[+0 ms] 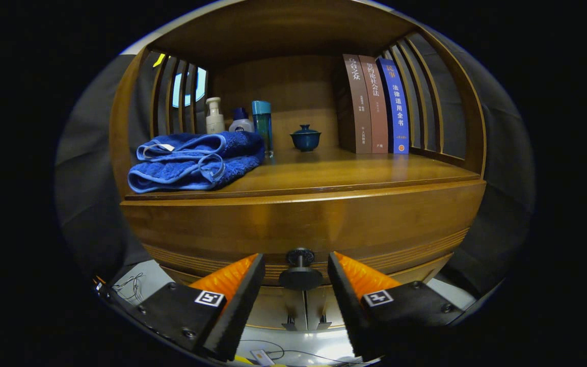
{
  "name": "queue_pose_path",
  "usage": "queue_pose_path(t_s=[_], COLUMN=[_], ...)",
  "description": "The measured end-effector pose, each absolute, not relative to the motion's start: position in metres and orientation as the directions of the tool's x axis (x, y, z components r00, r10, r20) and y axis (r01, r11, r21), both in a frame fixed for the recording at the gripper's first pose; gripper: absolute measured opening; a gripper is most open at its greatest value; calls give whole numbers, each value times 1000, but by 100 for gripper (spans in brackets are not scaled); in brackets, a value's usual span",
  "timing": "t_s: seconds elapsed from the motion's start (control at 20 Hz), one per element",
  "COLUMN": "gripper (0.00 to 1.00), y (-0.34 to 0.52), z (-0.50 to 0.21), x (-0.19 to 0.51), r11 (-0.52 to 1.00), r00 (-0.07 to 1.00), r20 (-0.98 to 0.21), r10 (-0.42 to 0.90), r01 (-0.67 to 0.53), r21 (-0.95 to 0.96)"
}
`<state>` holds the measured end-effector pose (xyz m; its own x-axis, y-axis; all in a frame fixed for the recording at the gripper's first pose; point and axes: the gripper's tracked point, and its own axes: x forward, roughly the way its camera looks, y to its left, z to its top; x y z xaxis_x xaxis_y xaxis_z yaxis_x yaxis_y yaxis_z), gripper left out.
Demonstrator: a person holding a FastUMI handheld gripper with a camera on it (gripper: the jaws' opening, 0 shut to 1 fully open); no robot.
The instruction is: Pull open the drawer, take out the items inside it, and place them on the countertop above the cabinet.
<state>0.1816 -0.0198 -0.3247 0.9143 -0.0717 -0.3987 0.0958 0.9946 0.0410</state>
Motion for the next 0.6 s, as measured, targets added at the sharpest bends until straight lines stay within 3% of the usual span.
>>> queue_pose_path(t_s=[0.05, 0.2, 0.25, 0.3, 0.45, 0.6], gripper=[82, 54, 53, 45, 36, 36], y=[-20, -22, -23, -22, -23, -22], z=[-327, -330, -330, -331, -331, -330], x=[181, 182, 182, 183, 181, 178], r11=[995, 994, 995, 995, 996, 996], r00=[911, 906, 907, 904, 901, 893], r20=[-407, -416, -415, -422, -429, -445], r10=[-72, -77, -76, -72, -67, -68], r01=[96, 100, 97, 94, 84, 87], r21=[39, 35, 30, 30, 20, 23])
